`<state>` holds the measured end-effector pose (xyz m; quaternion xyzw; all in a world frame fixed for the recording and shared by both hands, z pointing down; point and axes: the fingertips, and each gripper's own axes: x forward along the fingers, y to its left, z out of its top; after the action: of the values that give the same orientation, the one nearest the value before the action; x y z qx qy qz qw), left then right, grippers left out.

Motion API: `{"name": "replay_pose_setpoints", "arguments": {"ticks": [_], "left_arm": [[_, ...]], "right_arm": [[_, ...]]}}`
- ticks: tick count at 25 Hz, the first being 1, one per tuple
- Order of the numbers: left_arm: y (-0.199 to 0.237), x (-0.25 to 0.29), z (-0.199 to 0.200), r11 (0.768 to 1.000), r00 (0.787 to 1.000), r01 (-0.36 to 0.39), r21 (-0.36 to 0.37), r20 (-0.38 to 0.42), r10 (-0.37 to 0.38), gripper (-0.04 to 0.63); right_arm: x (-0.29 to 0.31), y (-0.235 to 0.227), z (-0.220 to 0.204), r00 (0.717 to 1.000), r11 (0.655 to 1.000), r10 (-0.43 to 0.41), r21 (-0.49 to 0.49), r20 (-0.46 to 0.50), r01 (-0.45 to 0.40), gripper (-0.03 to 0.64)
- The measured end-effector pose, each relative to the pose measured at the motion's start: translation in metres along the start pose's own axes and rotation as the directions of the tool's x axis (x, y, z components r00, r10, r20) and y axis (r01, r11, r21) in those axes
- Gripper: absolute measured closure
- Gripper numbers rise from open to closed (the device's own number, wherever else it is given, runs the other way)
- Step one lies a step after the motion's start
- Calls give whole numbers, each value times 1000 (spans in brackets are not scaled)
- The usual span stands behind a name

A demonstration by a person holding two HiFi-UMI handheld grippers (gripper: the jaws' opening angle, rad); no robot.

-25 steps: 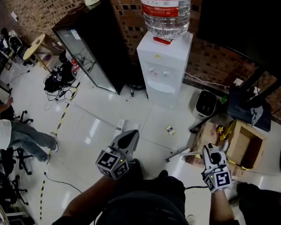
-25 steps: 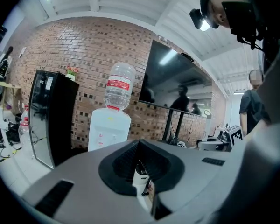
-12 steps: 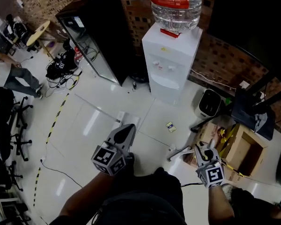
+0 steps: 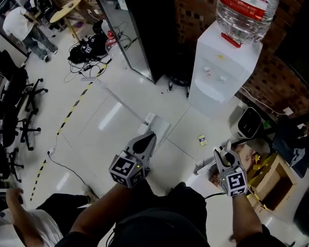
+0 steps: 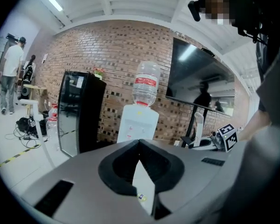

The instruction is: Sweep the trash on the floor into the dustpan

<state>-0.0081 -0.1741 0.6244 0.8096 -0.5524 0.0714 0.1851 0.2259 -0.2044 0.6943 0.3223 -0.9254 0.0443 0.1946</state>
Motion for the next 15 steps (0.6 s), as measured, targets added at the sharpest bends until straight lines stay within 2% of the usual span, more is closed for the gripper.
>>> {"name": "replay_pose_setpoints", "arguments": {"ticks": [3, 8, 11, 15], "left_arm": [[46, -18, -3, 1000, 1000, -27, 4, -12, 27, 589], [113, -45, 8, 997, 998, -62, -38, 3, 63, 589], [147, -59, 12, 997, 999, -48, -66, 1, 48, 589], [186, -72, 17, 997, 999, -36, -61, -11, 35, 589]], "right_arm": [[44, 24, 16, 999, 999, 43, -7, -18, -43, 529], [114, 54, 29, 997, 998, 60, -6, -38, -61, 529], [151, 71, 42, 997, 998, 58, -7, -44, -58, 528], [194, 100, 61, 996, 996, 87, -13, -37, -87, 529]]}}
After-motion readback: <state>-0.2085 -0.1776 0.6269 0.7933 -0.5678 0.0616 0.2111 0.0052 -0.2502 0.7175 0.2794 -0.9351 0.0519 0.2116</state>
